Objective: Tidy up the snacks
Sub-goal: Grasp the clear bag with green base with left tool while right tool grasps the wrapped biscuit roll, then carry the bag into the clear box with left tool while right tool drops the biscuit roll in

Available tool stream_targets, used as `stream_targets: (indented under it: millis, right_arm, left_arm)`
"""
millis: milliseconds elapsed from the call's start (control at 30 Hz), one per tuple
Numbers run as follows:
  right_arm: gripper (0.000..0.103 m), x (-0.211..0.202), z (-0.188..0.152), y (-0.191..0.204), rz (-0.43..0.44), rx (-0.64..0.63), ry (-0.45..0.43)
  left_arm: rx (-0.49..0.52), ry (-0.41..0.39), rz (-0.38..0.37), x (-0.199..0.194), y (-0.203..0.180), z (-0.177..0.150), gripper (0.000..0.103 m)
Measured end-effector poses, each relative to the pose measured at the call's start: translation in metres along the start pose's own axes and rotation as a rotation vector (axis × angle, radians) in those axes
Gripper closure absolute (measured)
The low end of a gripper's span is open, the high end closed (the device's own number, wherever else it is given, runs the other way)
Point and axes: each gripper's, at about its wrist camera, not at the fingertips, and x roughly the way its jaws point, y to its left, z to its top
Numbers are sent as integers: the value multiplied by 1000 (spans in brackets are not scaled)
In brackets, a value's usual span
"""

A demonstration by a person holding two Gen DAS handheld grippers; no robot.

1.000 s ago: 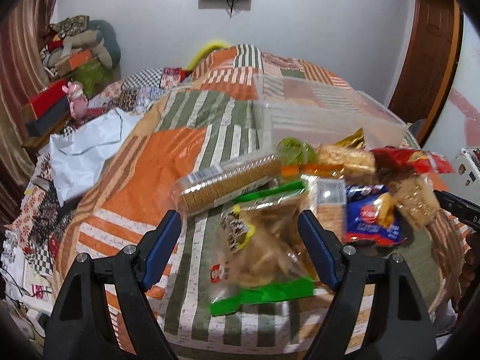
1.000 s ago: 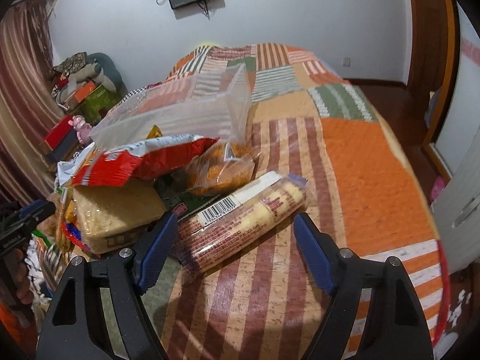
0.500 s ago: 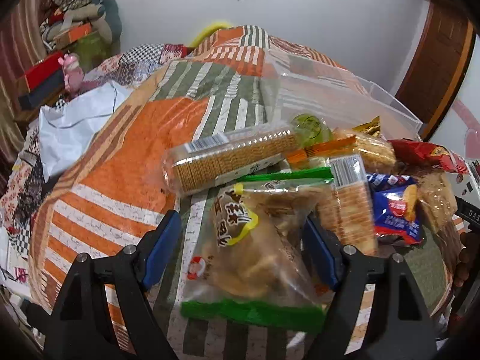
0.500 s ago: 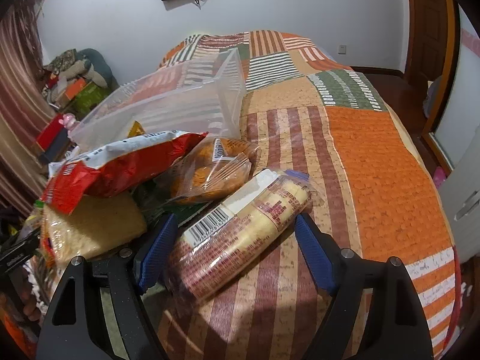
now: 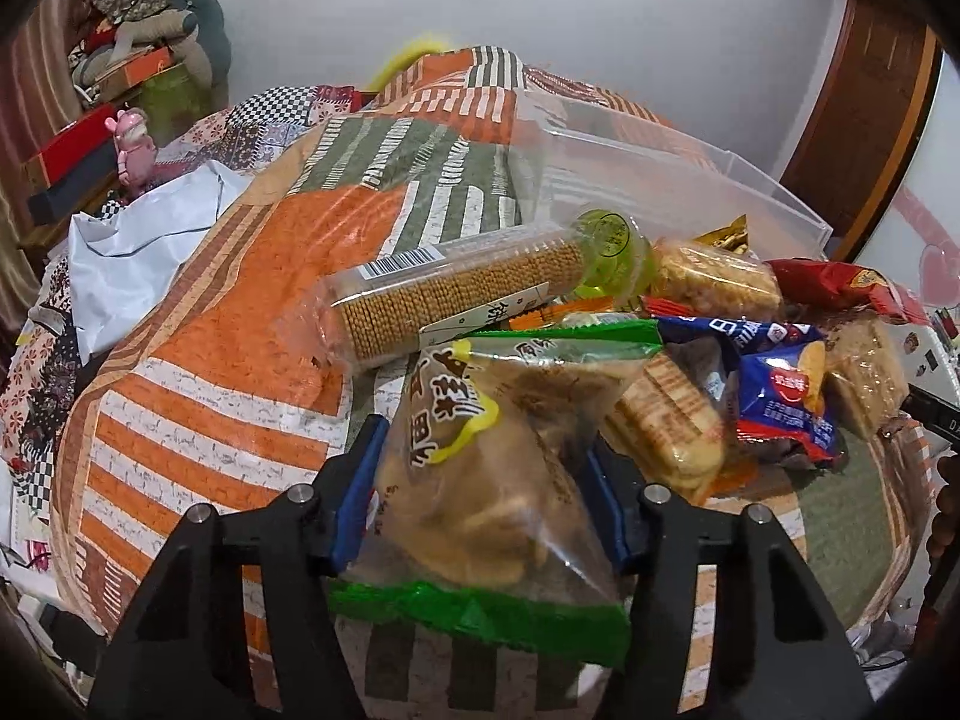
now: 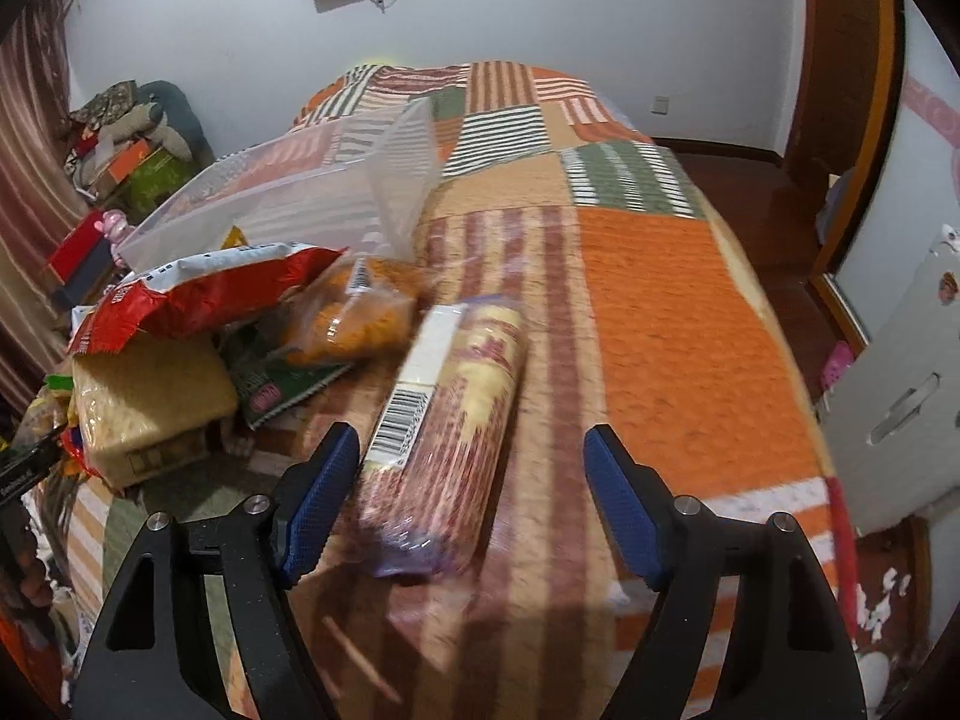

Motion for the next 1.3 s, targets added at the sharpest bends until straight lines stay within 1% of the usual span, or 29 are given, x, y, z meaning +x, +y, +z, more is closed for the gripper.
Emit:
stream_targets:
  millis: [167, 300, 400, 433, 467, 600, 800, 1033, 1300]
  right_arm:
    - [32, 6, 10, 14, -19, -43, -15]
    - [33, 22, 12, 19, -20, -52, 7]
    - [53, 29, 9, 19, -54, -66, 13]
    - [58, 28, 9, 18, -63, -67, 5]
    - [59, 27, 9, 17, -63, -65, 3]
    - [60, 21, 10, 9, -47, -34, -14]
    - [60, 0, 12, 4, -55, -26, -67]
    - [60, -26, 33, 6, -58, -41, -173]
    - [60, -32, 57, 14, -37, -66, -248]
  left_arm:
    - [-21, -9, -15, -8, 1, 1, 45]
    - [2, -58, 9, -23, -4, 3, 45]
    - [11, -82, 8, -32, -6, 6, 45]
    - [11, -85, 3, -33, -7, 7, 45]
    - [11, -90, 2, -35, -7, 9, 45]
    - [14, -101, 0, -38, -9, 12, 45]
    - [26, -136, -10, -47, -14, 24, 45]
    - [53, -195, -29, -57, -29, 49, 45]
    - [123, -260, -41, -67, -56, 78, 45]
